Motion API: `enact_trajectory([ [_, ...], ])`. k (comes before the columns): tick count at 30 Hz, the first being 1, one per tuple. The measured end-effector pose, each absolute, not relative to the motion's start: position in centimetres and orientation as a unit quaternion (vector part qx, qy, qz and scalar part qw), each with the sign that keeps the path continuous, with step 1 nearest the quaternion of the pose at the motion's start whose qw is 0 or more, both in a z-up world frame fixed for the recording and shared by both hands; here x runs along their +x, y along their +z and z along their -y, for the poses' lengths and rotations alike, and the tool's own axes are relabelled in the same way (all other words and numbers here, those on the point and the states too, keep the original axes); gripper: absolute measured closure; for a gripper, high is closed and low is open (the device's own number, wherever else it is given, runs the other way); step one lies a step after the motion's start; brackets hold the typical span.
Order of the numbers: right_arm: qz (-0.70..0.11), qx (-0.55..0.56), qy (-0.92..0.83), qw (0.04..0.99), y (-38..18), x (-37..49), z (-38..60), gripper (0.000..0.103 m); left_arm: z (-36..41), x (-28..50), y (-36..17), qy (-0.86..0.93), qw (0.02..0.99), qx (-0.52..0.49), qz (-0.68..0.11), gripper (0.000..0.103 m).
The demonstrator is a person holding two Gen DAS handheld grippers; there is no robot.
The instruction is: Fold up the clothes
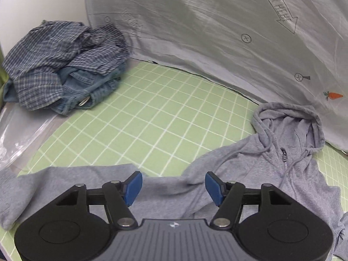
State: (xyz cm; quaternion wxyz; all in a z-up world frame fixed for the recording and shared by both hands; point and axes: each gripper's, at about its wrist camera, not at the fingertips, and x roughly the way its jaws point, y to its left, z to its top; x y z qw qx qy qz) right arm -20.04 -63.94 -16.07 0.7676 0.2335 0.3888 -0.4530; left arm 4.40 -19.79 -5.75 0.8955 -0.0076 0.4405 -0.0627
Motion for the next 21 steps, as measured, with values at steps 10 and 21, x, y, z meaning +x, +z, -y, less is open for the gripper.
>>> enact_trajectory([
  [10,-0.379,0.218,-0.517,0.736,-17.6,-23.2,68.9,0.006,25.1,5.5,-7.1,-0.079,0.881,0.017,-0.466,0.036],
  [21,-0.384,0.195,-0.615,0.661,-17.5,-28.6,72.9,0.004,24.0,5.4,-7.4,-0.064,0.879,0.015,-0.472,0.035],
])
